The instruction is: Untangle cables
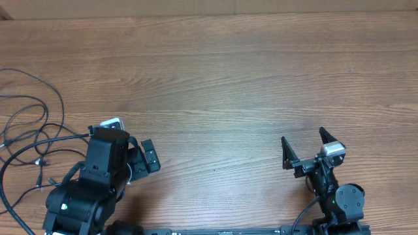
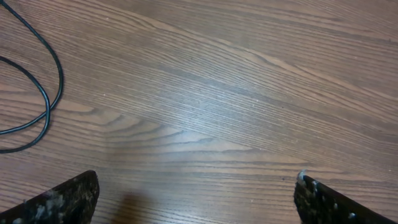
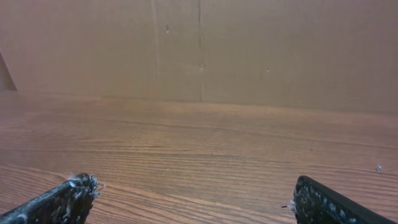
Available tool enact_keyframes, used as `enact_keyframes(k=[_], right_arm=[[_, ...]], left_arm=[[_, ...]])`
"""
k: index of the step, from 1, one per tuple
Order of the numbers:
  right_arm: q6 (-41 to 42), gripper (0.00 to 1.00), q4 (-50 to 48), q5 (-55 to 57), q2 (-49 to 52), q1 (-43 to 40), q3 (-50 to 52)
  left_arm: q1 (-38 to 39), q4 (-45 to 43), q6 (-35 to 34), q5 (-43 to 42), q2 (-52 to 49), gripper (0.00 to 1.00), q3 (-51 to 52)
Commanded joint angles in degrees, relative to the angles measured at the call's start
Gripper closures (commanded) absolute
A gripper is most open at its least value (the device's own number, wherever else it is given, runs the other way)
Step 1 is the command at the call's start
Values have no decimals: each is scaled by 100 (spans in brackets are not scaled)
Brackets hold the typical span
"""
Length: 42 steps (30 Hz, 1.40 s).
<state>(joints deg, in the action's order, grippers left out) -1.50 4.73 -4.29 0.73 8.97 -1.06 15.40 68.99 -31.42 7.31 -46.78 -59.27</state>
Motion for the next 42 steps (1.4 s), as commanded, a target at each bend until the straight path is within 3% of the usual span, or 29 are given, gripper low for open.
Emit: enact_keyframes(k=[1,7,12,21,32,37,42], right_arm=[[-28,0,-28,-31,-57,-37,61],[-28,0,-28,-31,-57,-37,61],[-28,0,-28,-33,-57,-37,61],[-28,0,-28,-33,-57,-37,61],[-28,0,-28,-33,-57,-37,61],[-28,0,-28,-31,-57,-37,61],[-28,0,-28,-33,-57,-37,61]], left_arm=[[37,7,-31,0,-4,1,9],[31,-448,87,236,96,1,127],[22,-2022,719,208,614,0,1054],[-81,-4981,723,0,2210,1,3626],[-313,-7053,957,-35,3943,1,5447],[-529,-7718,1875,-608,4450,0,5862],[-651,-8129,3399,-1357,4662,1,5901]])
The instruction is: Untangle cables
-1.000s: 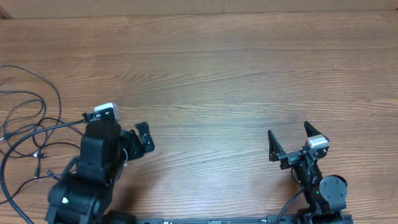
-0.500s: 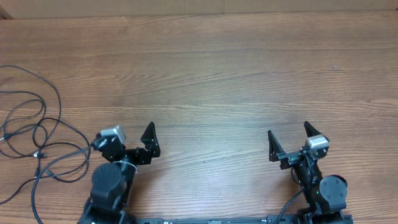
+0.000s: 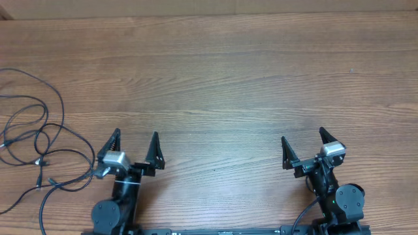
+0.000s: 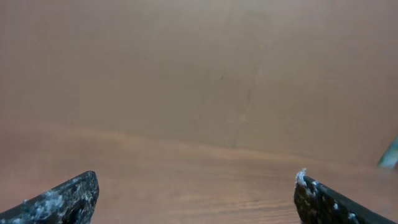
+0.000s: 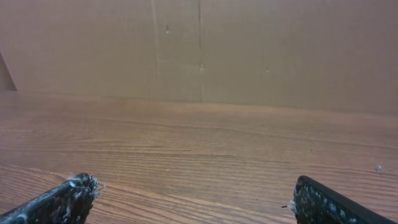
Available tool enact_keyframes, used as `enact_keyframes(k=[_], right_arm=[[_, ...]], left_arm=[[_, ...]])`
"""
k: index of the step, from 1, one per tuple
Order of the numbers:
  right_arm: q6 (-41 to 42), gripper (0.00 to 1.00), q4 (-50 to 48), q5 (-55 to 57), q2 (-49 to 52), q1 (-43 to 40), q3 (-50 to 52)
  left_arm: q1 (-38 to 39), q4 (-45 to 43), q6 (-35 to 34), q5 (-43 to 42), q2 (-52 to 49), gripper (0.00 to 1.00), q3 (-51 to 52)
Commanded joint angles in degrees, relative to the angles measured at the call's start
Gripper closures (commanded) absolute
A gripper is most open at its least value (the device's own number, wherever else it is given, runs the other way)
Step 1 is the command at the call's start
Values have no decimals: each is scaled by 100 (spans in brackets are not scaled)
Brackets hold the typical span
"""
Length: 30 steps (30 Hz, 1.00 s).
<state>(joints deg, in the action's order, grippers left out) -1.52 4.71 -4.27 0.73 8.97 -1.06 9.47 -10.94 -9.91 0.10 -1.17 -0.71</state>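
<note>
Thin black cables [image 3: 36, 150] lie in loose loops at the table's left edge in the overhead view, several strands crossing near a small connector. My left gripper [image 3: 136, 143] stands open near the front edge, just right of the cables, holding nothing. My right gripper [image 3: 304, 147] stands open at the front right, far from the cables, also holding nothing. Both wrist views look level across bare wood to a brown wall; the left gripper [image 4: 196, 193] and right gripper [image 5: 193, 196] show wide-apart fingertips and no cable.
The wooden table [image 3: 222, 78] stretches back to a brown cardboard wall [image 5: 199, 50]. The arm bases sit along the front edge.
My left arm has drawn back to the front edge and tipped up; its camera looked down at the table and a cable loop, now it looks level at the wall. The right arm has not moved.
</note>
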Motion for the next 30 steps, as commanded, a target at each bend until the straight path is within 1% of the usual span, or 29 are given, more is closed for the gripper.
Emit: enact_keyframes(k=[1,2,5,8,11,14,30], right_arm=[[-26,0,-26,-35,-57,-37,61],[-26,0,-26,-35,-57,-37,61],[-26,0,-26,-33,-57,-37,61],[-26,0,-26,-35,-57,-37,61],[-26,0,-26,-35,-57,-37,61],[-26,0,-26,-35,-57,-37,61],[-26,0,-26,-35,-57,-37,61]], left_arm=[[-57,-166,1502,-721,103,1,44],[-57,-162,1733,-774,101,0,46],[-57,24,1906,-761,103,1,46],[-57,533,1869,-763,103,1,46],[-57,1071,1652,-761,103,1,46],[-57,1482,1655,-715,103,1,46],[-55,1478,1655,-719,92,0,44]])
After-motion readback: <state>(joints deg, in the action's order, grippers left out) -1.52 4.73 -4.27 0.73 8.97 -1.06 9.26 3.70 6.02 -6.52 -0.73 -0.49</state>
